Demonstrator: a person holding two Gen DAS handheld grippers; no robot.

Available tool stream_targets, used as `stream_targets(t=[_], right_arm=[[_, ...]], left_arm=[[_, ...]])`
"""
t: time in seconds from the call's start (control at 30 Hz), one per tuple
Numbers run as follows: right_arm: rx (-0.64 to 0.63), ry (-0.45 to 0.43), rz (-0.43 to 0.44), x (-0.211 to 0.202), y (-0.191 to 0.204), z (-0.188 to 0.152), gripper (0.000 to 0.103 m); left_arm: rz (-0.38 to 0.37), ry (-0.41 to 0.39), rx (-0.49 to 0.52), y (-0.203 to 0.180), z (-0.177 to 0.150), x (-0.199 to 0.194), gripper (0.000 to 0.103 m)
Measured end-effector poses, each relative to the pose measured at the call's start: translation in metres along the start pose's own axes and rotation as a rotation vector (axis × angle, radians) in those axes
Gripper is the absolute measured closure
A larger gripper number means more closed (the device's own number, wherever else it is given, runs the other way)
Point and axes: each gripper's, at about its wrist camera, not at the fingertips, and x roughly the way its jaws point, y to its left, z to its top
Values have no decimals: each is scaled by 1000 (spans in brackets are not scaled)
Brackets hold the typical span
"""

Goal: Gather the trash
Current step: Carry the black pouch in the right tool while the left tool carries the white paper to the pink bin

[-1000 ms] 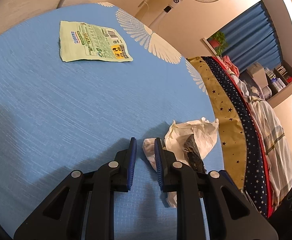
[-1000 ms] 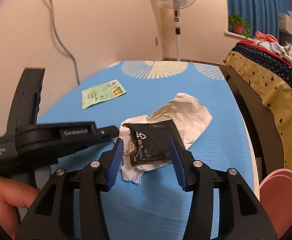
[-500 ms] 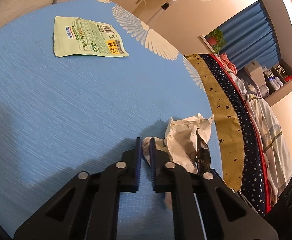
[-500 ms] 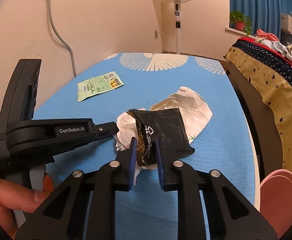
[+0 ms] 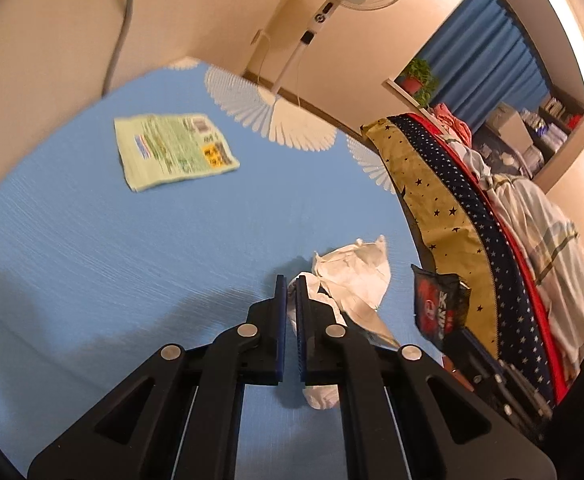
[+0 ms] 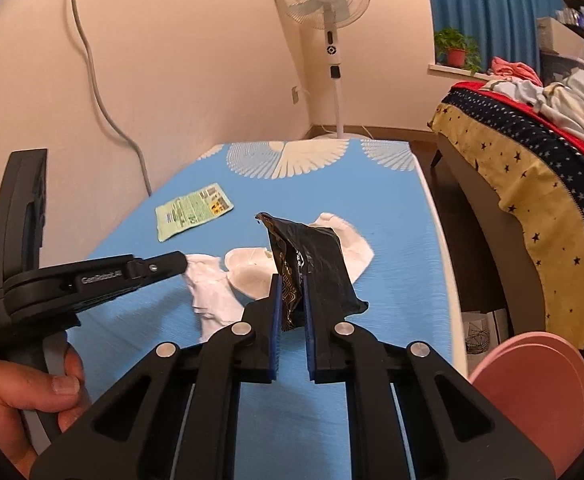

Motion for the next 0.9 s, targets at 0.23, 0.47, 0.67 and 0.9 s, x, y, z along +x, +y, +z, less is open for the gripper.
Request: stream_targets(t=[0.23,0.47,0.67,0.9], right_arm=[[39,-27,4,-38,-10,0,93],[74,-56,-3,-80,-24,-3,93],[115,-76,-25,-117,-39,-11,93],[177,-84,-66,-147,-63,-26,93]], left_arm=[[67,-58,113,-20,-1,-43,99],[111,-109,182,-40,-12,-82,99],[126,-145,230,-63,-38,-102,99],[112,-168,300,-86,-70,-106,99]])
